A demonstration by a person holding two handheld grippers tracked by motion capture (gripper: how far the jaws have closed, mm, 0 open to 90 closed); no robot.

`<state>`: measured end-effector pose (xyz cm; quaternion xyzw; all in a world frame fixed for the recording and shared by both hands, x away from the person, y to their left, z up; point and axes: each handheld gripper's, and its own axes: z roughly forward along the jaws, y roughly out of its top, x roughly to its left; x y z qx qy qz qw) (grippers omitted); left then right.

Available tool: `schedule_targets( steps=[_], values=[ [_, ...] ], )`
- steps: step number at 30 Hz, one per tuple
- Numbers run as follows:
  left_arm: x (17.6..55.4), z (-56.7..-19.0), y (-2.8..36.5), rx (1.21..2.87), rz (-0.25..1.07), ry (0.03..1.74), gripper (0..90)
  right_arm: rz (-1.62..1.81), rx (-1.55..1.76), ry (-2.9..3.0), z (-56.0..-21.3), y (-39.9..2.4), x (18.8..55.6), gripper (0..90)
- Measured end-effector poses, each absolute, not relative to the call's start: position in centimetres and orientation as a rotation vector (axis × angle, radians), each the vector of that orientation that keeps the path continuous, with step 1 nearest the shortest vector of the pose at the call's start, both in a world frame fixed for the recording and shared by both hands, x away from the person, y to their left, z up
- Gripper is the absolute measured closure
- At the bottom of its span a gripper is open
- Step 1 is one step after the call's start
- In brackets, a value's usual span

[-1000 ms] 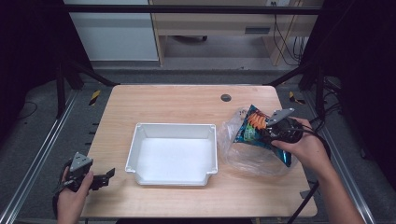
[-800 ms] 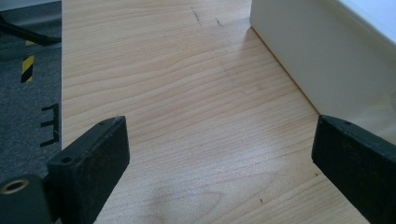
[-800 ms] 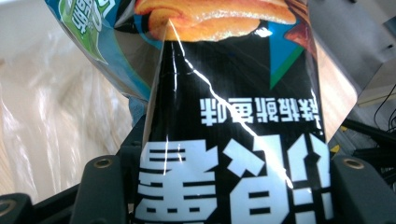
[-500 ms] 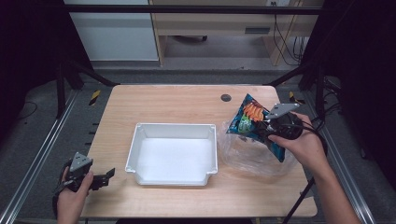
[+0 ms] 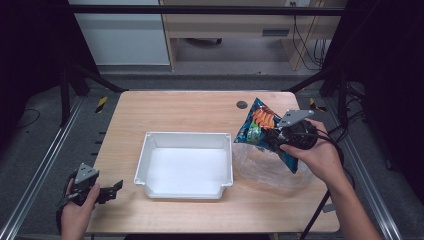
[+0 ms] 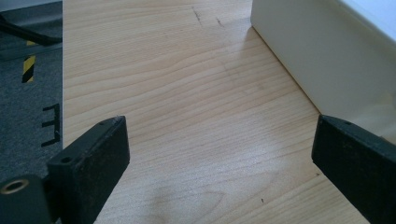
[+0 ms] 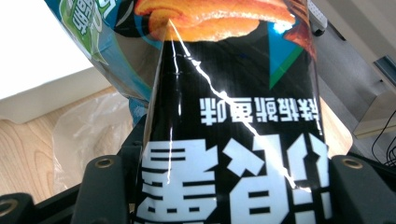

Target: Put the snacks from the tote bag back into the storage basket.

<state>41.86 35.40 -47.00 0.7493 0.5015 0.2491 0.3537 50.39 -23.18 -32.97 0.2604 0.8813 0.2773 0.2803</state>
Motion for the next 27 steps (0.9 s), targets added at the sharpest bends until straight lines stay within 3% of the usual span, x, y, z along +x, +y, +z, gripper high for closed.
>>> schedule_targets(
  steps=[27],
  values=[
    [41.8, -47.0, 35.4, 1.934, 0.651, 1.296, 3.9, 0.785, 0.565, 2.34, -31.1, -18.9, 49.3, 40.5]
  ],
)
